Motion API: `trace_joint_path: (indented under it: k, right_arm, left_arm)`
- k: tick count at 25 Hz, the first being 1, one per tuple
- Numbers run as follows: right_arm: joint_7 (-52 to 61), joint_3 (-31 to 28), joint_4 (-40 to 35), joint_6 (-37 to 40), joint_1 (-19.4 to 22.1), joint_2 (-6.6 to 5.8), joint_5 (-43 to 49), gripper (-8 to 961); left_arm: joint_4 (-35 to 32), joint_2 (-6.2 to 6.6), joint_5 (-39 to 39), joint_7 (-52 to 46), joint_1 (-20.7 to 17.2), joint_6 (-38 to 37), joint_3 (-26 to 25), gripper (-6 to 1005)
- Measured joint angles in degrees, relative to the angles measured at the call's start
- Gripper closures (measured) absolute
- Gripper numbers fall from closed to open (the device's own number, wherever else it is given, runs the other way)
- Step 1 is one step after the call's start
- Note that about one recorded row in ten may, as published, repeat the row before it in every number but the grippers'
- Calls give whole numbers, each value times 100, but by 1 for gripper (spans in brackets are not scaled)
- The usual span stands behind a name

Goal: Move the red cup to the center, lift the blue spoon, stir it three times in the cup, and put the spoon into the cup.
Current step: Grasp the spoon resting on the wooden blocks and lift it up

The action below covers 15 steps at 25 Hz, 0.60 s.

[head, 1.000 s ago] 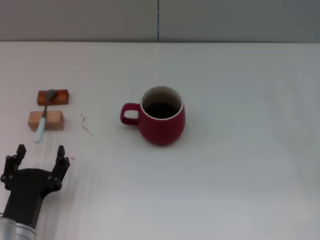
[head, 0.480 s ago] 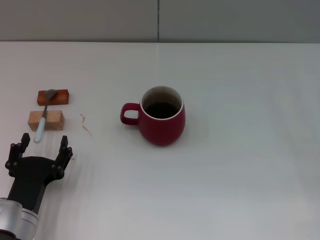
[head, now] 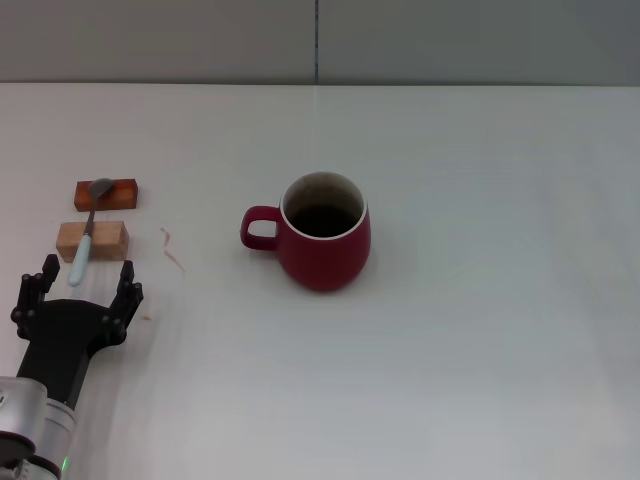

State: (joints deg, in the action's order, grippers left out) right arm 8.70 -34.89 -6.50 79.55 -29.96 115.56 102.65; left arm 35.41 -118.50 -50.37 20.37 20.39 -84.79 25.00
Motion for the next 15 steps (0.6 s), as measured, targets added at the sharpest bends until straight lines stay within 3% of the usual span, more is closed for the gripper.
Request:
trace_joint_path:
  k: [15]
  right_arm:
    - [0,-23,0,97,104,19,0,317]
  left_arm:
    - [-584,-5,1,-583,46,506,-74,180]
